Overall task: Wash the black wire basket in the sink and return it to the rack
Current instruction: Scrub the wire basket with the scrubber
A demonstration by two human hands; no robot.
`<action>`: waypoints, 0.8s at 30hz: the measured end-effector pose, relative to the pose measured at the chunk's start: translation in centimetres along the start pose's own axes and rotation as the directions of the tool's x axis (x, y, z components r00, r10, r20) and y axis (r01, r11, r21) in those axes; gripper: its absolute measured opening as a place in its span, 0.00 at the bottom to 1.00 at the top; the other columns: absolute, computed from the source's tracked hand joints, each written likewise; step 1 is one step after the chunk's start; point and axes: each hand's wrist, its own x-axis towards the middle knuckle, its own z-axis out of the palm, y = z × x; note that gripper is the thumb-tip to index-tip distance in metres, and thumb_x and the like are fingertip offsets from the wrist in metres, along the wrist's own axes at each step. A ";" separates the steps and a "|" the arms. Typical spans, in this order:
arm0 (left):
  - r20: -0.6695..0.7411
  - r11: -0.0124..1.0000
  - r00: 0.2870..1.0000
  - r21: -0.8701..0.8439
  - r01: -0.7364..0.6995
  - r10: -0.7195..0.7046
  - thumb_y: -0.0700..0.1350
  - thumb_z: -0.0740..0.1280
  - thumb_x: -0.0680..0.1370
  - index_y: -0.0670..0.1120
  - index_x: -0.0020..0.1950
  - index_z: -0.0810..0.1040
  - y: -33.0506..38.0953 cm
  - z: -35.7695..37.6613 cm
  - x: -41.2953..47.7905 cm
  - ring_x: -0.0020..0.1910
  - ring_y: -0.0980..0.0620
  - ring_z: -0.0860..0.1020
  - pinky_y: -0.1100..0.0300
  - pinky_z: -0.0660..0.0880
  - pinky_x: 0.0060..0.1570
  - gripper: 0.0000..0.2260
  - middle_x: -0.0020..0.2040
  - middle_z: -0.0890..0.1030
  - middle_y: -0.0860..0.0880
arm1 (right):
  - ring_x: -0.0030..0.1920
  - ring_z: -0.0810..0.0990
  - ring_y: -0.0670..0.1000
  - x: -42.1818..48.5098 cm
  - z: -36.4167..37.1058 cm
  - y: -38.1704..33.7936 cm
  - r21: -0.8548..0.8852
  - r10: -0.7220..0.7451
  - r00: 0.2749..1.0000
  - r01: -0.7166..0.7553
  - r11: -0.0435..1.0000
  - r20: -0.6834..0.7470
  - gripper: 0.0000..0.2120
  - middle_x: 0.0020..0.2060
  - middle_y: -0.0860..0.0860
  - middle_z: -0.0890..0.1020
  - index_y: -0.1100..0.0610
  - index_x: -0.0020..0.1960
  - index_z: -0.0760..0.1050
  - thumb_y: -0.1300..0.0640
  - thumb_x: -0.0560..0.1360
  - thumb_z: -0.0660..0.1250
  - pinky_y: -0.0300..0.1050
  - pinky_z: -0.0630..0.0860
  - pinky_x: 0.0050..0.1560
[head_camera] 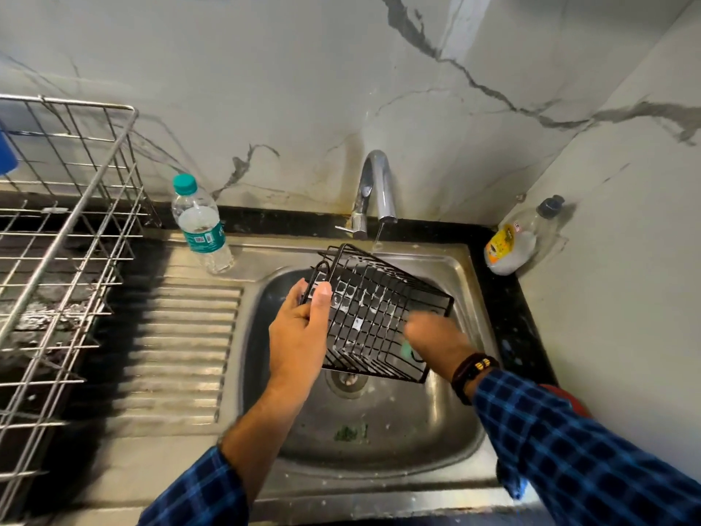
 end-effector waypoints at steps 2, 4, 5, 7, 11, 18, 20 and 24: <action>0.020 1.000 1.000 0.012 0.021 -0.021 0.68 0.61 0.77 0.53 0.31 0.73 0.6 0.1 0.1 0.66 0.60 0.74 0.48 0.71 0.68 0.23 0.71 0.76 0.55 | 0.55 0.80 0.56 0.2 -0.8 1.2 0.017 0.136 0.980 -0.135 0.991 -0.144 0.10 0.56 0.55 0.77 0.59 0.57 0.77 0.67 0.77 0.65 0.47 0.78 0.52; 0.021 1.000 1.000 0.007 0.018 -0.018 0.67 0.62 0.77 0.56 0.32 0.72 1.5 0.2 0.1 0.65 0.62 0.74 0.52 0.71 0.66 0.20 0.69 0.77 0.55 | 0.56 0.77 0.56 0.6 -0.5 1.2 0.054 0.178 0.970 -0.171 0.984 -0.168 0.12 0.57 0.56 0.76 0.59 0.58 0.76 0.68 0.75 0.65 0.47 0.76 0.55; 0.013 1.000 1.000 0.002 0.009 -0.009 0.66 0.62 0.77 0.55 0.33 0.74 1.8 0.2 0.1 0.62 0.67 0.74 0.57 0.71 0.64 0.20 0.70 0.76 0.56 | 0.57 0.76 0.55 0.7 -0.2 0.8 0.063 0.155 0.979 -0.148 0.987 -0.132 0.12 0.56 0.55 0.77 0.59 0.58 0.76 0.68 0.76 0.64 0.46 0.75 0.56; 0.003 1.000 1.000 -0.009 -0.006 0.006 0.64 0.63 0.78 0.40 0.34 0.79 1.8 0.4 0.0 0.58 0.75 0.71 0.66 0.67 0.57 0.28 0.71 0.74 0.59 | 0.57 0.77 0.56 0.7 1.2 -0.6 0.088 0.068 0.996 -0.062 0.994 -0.064 0.12 0.55 0.55 0.78 0.60 0.57 0.76 0.69 0.76 0.61 0.47 0.74 0.58; -0.073 0.992 0.997 -0.123 0.025 -0.034 0.63 0.65 0.77 0.31 0.32 0.73 0.3 0.5 -0.7 0.60 0.72 0.72 0.63 0.69 0.61 0.33 0.71 0.73 0.61 | 0.54 0.80 0.55 -0.1 2.5 -2.0 0.199 0.037 0.997 -0.050 0.979 0.066 0.09 0.51 0.56 0.81 0.60 0.54 0.79 0.67 0.79 0.61 0.48 0.78 0.58; -0.076 0.984 0.995 -0.165 -0.069 0.057 0.65 0.64 0.74 0.56 0.33 0.75 0.3 0.0 -0.7 0.54 0.72 0.77 0.65 0.72 0.52 0.16 0.71 0.73 0.60 | 0.47 0.79 0.48 -1.2 2.1 -2.8 0.432 0.261 0.965 -0.241 0.869 0.012 0.05 0.45 0.50 0.80 0.56 0.49 0.78 0.61 0.81 0.64 0.37 0.77 0.51; -0.059 0.987 0.993 -0.122 -0.109 0.103 0.59 0.64 0.77 0.49 0.32 0.79 0.8 0.3 -0.4 0.54 0.79 0.73 0.69 0.68 0.53 0.19 0.71 0.71 0.62 | 0.48 0.80 0.48 -0.7 1.7 -4.5 0.491 0.285 0.958 -0.232 0.840 -0.036 0.04 0.46 0.50 0.80 0.55 0.51 0.77 0.60 0.81 0.63 0.38 0.79 0.52; -0.057 0.989 0.989 -0.045 -0.142 0.140 0.62 0.64 0.76 0.42 0.28 0.78 -0.2 0.9 -0.6 0.63 0.72 0.72 0.61 0.70 0.62 0.26 0.69 0.72 0.64 | 0.44 0.79 0.45 0.9 -0.6 -8.0 0.668 0.269 0.963 -0.188 0.720 -0.018 0.07 0.47 0.47 0.80 0.46 0.46 0.75 0.55 0.81 0.64 0.31 0.75 0.42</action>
